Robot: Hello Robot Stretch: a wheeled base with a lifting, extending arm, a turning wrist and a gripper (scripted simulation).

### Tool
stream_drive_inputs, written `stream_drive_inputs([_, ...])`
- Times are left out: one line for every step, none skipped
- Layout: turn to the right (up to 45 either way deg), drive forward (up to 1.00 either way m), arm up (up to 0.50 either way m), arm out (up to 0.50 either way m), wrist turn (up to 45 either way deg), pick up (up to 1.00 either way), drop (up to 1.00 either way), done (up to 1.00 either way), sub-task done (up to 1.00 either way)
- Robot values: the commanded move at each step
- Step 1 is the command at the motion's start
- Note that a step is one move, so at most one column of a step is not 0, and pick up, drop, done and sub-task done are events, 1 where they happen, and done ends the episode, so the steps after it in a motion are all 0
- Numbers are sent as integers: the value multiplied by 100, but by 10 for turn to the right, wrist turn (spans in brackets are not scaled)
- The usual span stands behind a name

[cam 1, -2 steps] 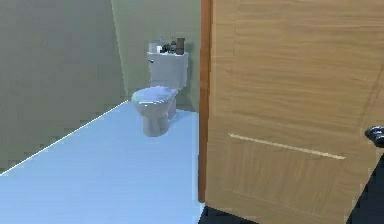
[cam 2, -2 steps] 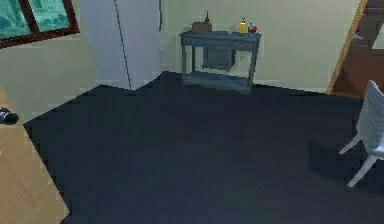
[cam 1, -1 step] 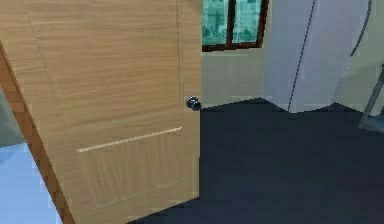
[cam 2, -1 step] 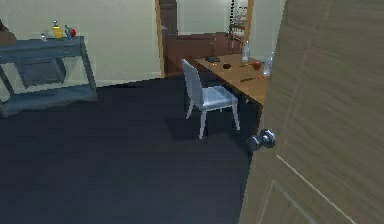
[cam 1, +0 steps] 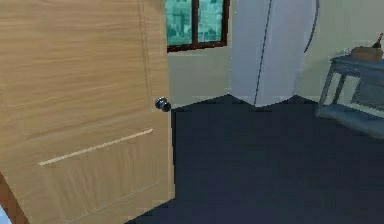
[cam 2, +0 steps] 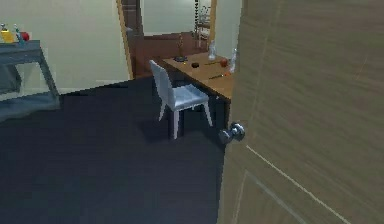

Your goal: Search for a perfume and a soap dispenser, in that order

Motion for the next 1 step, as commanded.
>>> stream_drive_inputs([0,35,0,0,0,0,0,0,0])
